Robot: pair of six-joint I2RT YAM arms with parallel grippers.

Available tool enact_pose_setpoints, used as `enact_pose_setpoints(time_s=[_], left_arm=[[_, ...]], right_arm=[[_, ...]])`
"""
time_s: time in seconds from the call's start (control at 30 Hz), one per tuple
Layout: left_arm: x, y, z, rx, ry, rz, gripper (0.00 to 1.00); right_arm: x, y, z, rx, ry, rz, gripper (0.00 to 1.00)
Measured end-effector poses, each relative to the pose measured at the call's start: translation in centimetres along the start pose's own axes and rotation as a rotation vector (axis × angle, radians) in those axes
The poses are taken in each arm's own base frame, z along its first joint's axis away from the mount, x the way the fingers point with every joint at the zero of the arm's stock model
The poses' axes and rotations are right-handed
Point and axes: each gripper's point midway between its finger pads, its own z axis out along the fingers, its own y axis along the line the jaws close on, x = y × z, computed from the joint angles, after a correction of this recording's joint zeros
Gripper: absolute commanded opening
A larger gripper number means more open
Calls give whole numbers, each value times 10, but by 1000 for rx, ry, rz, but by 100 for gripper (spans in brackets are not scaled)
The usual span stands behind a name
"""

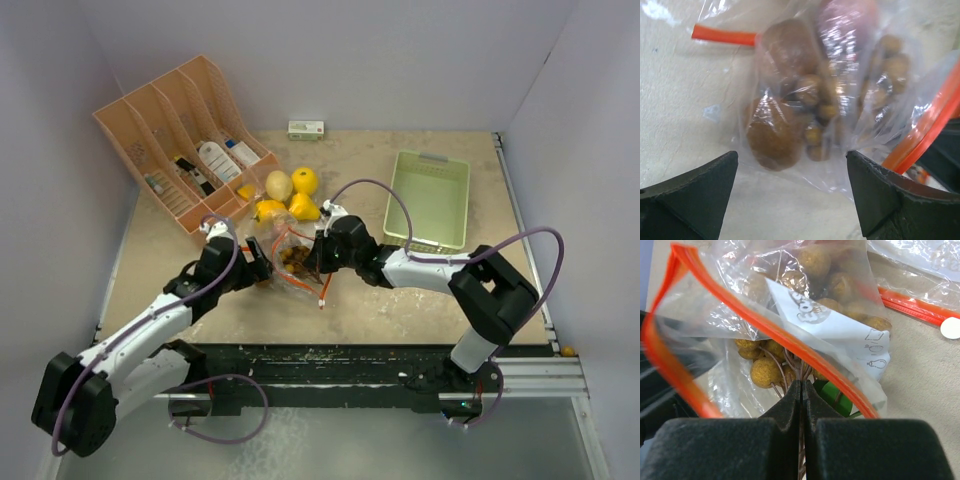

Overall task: Open the zip-top bag and remove the fake food
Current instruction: Pick up the fake fruit from the zipper food storage bag.

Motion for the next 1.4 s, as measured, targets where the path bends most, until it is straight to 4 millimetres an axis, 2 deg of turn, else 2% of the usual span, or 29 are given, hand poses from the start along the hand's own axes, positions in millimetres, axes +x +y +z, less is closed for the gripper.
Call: enact_pose_setpoints(time_s=[0.13,0.27,0.57,0.93,1.07,1.23,1.4], left_arm=[[27,24,28,-81,82,-5,75],[39,28,47,-99,123,-13,67],[32,19,63,-57,83,-20,65],[19,15,77,-47,44,-37,66],[17,16,77,-48,40,-40,66],[16,17,77,-61,41,-38,67],[7,17,86,-54,41,-66,68]], right_arm=[[0,0,0,-2,2,0,0],[-2,2,-2,-5,-5,-1,0],[-30,21,-28,-34,-76,-10,0],[-67,54,-83,-109,-193,-40,0],[-69,58,-91,-123,-203,-43,0],[-60,50,-102,-104,-179,-42,0],[-54,46,-132,-72,-164,-71,0]])
